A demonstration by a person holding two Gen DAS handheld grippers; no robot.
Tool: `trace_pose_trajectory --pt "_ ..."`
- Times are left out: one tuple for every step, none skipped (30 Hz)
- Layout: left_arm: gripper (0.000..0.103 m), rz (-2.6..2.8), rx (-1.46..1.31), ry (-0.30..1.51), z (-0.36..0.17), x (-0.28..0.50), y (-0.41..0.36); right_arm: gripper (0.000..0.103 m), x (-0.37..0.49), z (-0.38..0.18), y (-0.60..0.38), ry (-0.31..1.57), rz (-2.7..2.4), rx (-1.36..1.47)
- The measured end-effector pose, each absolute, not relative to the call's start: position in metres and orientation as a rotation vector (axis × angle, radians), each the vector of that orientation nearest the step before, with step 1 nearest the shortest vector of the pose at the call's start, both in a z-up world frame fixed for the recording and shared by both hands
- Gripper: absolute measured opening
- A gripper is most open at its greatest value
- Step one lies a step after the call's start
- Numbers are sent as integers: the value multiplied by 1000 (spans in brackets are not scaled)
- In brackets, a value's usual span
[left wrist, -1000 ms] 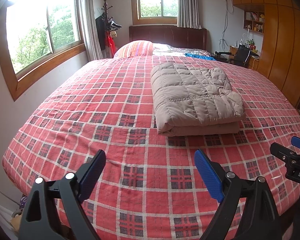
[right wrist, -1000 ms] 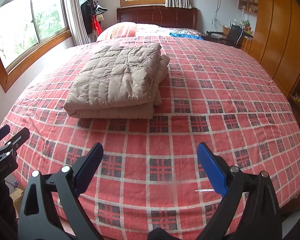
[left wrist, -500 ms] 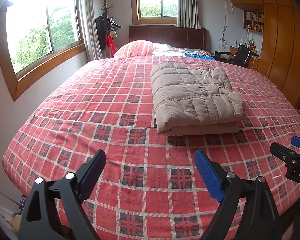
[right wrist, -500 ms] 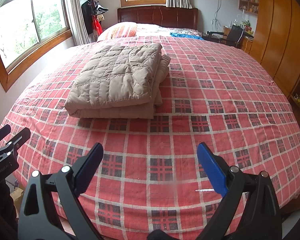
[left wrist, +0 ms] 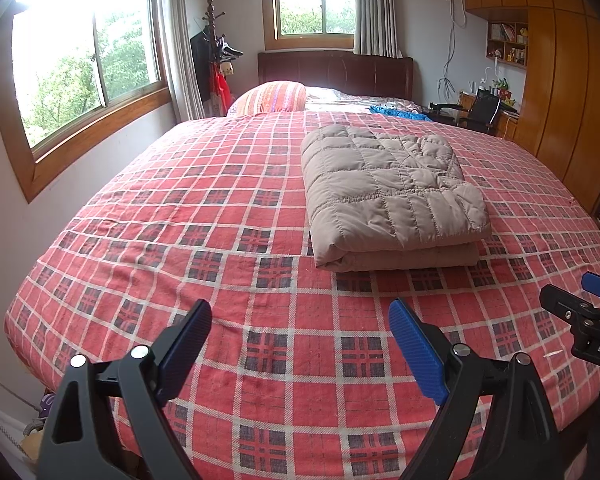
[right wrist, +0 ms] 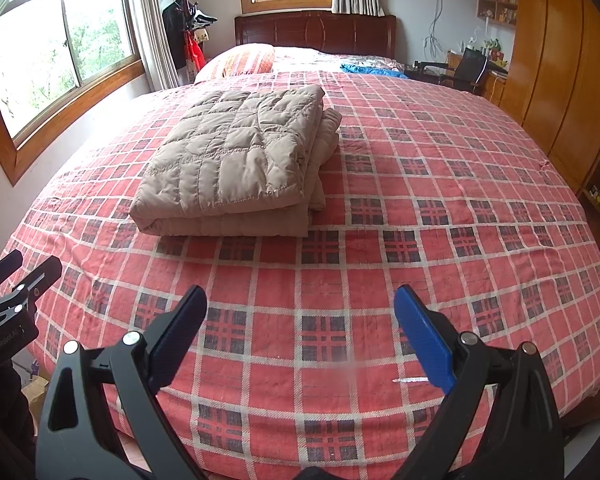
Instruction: Fold large clothes
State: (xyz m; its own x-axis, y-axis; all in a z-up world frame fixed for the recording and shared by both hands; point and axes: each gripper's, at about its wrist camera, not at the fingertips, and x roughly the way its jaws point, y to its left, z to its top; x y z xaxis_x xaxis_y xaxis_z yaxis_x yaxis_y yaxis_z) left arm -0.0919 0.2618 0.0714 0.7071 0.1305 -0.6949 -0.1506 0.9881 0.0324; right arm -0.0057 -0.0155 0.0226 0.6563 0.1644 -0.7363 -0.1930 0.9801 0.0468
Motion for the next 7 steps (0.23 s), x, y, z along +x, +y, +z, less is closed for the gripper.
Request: trace_pose_trajectory --pt "90 156 -27 770 71 -92 262 94 -5 22 -17 832 206 -37" --pt "90 156 -27 770 71 -92 261 94 -5 22 -17 833 208 -38" --pt "90 155 -27 770 71 -92 261 94 -4 22 -18 834 210 -38" --pt "90 156 -26 770 71 -92 261 94 -4 22 -18 836 211 -36" --pt "90 156 -26 770 71 -92 261 94 -3 22 -18 836 213 -35" --pt "90 156 -26 770 71 -92 261 94 -3 22 -19 836 214 -33" --pt "90 156 -27 770 71 -92 261 94 -3 21 -19 836 214 -32"
